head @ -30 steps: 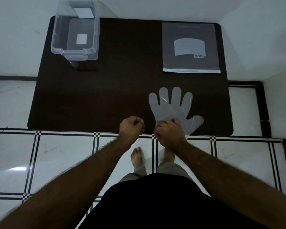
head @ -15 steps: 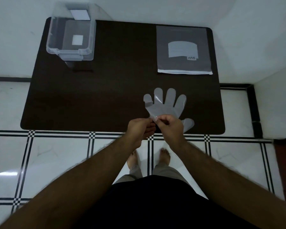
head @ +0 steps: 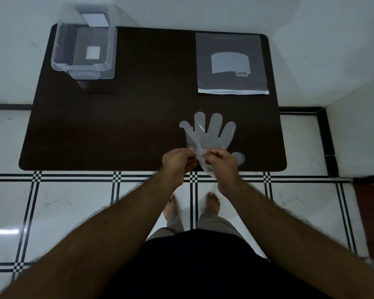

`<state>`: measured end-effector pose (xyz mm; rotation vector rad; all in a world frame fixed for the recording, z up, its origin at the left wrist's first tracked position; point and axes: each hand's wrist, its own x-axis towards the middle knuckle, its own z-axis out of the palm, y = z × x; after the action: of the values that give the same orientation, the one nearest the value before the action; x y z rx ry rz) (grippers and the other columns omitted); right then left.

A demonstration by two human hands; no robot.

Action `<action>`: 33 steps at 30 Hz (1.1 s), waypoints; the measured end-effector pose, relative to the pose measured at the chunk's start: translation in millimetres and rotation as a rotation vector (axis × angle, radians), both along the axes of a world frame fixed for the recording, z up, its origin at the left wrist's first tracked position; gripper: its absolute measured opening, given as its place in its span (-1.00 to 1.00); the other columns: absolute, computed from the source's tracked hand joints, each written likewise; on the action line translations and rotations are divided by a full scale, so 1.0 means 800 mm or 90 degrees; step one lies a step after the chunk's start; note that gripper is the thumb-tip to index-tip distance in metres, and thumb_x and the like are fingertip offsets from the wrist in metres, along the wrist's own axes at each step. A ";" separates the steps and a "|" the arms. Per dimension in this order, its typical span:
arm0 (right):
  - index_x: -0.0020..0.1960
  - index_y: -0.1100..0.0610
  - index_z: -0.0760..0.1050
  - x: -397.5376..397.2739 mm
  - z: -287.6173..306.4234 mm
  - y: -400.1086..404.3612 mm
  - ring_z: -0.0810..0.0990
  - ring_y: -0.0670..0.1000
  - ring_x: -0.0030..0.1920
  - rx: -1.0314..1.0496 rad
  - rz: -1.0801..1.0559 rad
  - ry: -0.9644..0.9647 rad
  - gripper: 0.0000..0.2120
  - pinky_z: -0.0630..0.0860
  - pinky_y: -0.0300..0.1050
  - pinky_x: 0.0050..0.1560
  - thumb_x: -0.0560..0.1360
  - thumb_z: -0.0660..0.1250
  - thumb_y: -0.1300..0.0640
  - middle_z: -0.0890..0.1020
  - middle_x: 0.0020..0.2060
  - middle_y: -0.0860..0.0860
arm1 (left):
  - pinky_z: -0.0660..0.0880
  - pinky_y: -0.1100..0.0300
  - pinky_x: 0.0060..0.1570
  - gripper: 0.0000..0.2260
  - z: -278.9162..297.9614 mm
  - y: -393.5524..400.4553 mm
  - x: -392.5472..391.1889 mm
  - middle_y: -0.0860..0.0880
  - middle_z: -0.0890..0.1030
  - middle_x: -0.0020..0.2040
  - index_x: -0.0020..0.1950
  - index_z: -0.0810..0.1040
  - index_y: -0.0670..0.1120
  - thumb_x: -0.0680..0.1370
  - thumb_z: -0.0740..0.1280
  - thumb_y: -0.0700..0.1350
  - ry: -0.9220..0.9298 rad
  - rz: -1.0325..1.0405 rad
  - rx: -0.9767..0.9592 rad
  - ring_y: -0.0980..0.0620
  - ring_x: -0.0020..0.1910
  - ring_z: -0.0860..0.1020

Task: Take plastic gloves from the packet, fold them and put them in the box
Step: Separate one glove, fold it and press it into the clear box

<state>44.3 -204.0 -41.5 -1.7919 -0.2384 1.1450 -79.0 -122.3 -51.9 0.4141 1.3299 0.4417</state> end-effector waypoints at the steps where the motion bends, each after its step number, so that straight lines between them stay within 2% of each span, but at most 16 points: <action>1: 0.06 0.08 0.70 0.001 0.001 0.001 0.73 0.06 0.12 -0.006 -0.015 0.007 -0.95 0.70 0.00 0.10 0.61 0.49 0.18 0.75 0.04 0.02 | 0.74 0.05 -0.03 -0.86 -0.001 0.000 0.000 -0.21 0.80 0.00 0.15 0.69 -0.24 0.59 0.47 -0.32 0.004 0.004 -0.002 -0.15 -0.03 0.78; 6: 0.15 0.07 0.65 0.015 0.005 0.003 0.72 0.06 0.14 -0.027 -0.108 0.061 -0.89 0.68 -0.13 -0.08 0.63 0.46 0.19 0.69 0.17 0.04 | 0.75 0.02 0.02 -0.82 -0.006 0.000 -0.012 -0.21 0.79 0.04 0.17 0.67 -0.22 0.58 0.46 -0.35 0.051 -0.030 0.033 -0.17 0.04 0.78; 8: 0.16 0.04 0.64 0.021 0.005 0.006 0.72 0.11 0.16 -0.039 -0.147 0.090 -0.87 0.72 -0.07 -0.07 0.63 0.45 0.19 0.64 0.25 0.09 | 0.75 0.06 -0.01 -0.81 -0.007 -0.002 -0.018 -0.20 0.77 0.06 0.14 0.68 -0.22 0.56 0.45 -0.38 0.098 -0.083 0.084 -0.16 0.04 0.77; 11: 0.17 0.02 0.63 0.028 0.009 0.010 0.70 0.13 0.16 -0.057 -0.178 0.106 -0.84 0.74 0.02 -0.02 0.62 0.46 0.20 0.65 0.22 0.09 | 0.71 0.19 -0.12 -0.77 -0.012 -0.004 -0.025 -0.11 0.74 0.07 0.14 0.67 -0.14 0.53 0.51 -0.37 0.182 -0.172 0.169 -0.06 0.03 0.75; 14: 0.19 0.04 0.61 0.034 0.015 0.012 0.67 0.11 0.16 -0.043 -0.188 0.115 -0.84 0.74 0.06 0.01 0.64 0.43 0.22 0.64 0.20 0.04 | 0.66 0.27 -0.14 -0.59 -0.016 -0.007 -0.030 0.01 0.69 0.11 0.30 0.60 -0.07 0.50 0.57 -0.33 0.257 -0.265 0.263 0.05 0.06 0.70; 17: 0.21 0.07 0.61 0.038 0.017 0.012 0.69 0.12 0.17 -0.036 -0.182 0.107 -0.85 0.73 0.16 0.16 0.66 0.39 0.22 0.65 0.21 0.07 | 0.64 0.24 0.00 -0.52 -0.020 -0.010 -0.031 0.05 0.62 0.23 0.40 0.54 -0.04 0.53 0.55 -0.29 0.322 -0.332 0.387 0.07 0.13 0.65; 19: 0.21 0.07 0.60 0.039 0.019 0.014 0.68 0.11 0.17 -0.038 -0.171 0.090 -0.86 0.74 0.12 0.14 0.67 0.38 0.21 0.65 0.21 0.06 | 0.65 0.07 0.21 -0.57 -0.019 -0.009 -0.029 -0.01 0.59 0.33 0.42 0.54 -0.03 0.57 0.47 -0.27 0.401 -0.378 0.537 -0.03 0.29 0.59; 20: 0.21 0.07 0.60 0.040 0.020 0.015 0.68 0.10 0.18 -0.037 -0.166 0.085 -0.86 0.74 0.08 0.12 0.67 0.38 0.21 0.64 0.21 0.06 | 0.61 0.00 0.32 -0.59 -0.016 -0.008 -0.027 -0.04 0.59 0.37 0.43 0.55 -0.03 0.60 0.40 -0.27 0.416 -0.417 0.613 -0.07 0.35 0.56; 22: 0.20 0.08 0.60 0.041 0.021 0.016 0.68 0.10 0.17 -0.038 -0.161 0.081 -0.87 0.73 0.00 0.05 0.68 0.37 0.21 0.64 0.20 0.06 | 0.50 -0.03 0.45 -0.64 -0.004 -0.003 -0.021 -0.08 0.64 0.39 0.43 0.60 -0.07 0.65 0.31 -0.29 0.403 -0.533 0.727 -0.09 0.39 0.56; 25: 0.18 0.07 0.61 0.043 0.021 0.016 0.69 0.10 0.16 -0.050 -0.151 0.071 -0.89 0.74 0.02 0.08 0.68 0.38 0.19 0.65 0.19 0.07 | 0.52 -0.05 0.46 -0.71 0.013 0.013 -0.008 -0.06 0.68 0.36 0.38 0.64 -0.06 0.69 0.29 -0.23 0.392 -0.671 0.743 -0.06 0.36 0.61; 29: 0.19 0.07 0.61 0.044 0.025 0.020 0.69 0.09 0.15 -0.048 -0.154 0.073 -0.88 0.73 0.03 0.10 0.67 0.38 0.21 0.66 0.17 0.06 | 0.56 -0.08 0.41 -0.78 0.009 0.040 0.005 -0.02 0.67 0.32 0.33 0.61 0.01 0.68 0.36 -0.09 0.447 -0.824 0.706 -0.05 0.32 0.63; 31: 0.21 0.07 0.60 0.046 0.028 0.024 0.69 0.07 0.14 -0.046 -0.157 0.073 -0.86 0.72 -0.01 0.05 0.68 0.37 0.20 0.65 0.16 0.05 | 0.50 -0.09 0.47 -0.69 0.003 0.048 0.010 -0.05 0.64 0.37 0.38 0.58 -0.01 0.65 0.41 0.00 0.469 -0.894 0.735 -0.07 0.37 0.60; 33: 0.22 0.07 0.60 0.049 0.031 0.027 0.68 0.03 0.10 -0.042 -0.163 0.072 -0.85 0.69 -0.09 -0.04 0.68 0.37 0.21 0.65 0.15 0.03 | 0.36 -0.12 0.58 -0.46 -0.003 0.053 0.011 -0.09 0.53 0.54 0.55 0.47 -0.04 0.62 0.44 0.13 0.478 -0.945 0.731 -0.10 0.52 0.48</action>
<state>83.6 -182.5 -16.5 -1.7497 0.0951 1.0745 -70.4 -79.8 -54.6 2.4645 0.9369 -0.3387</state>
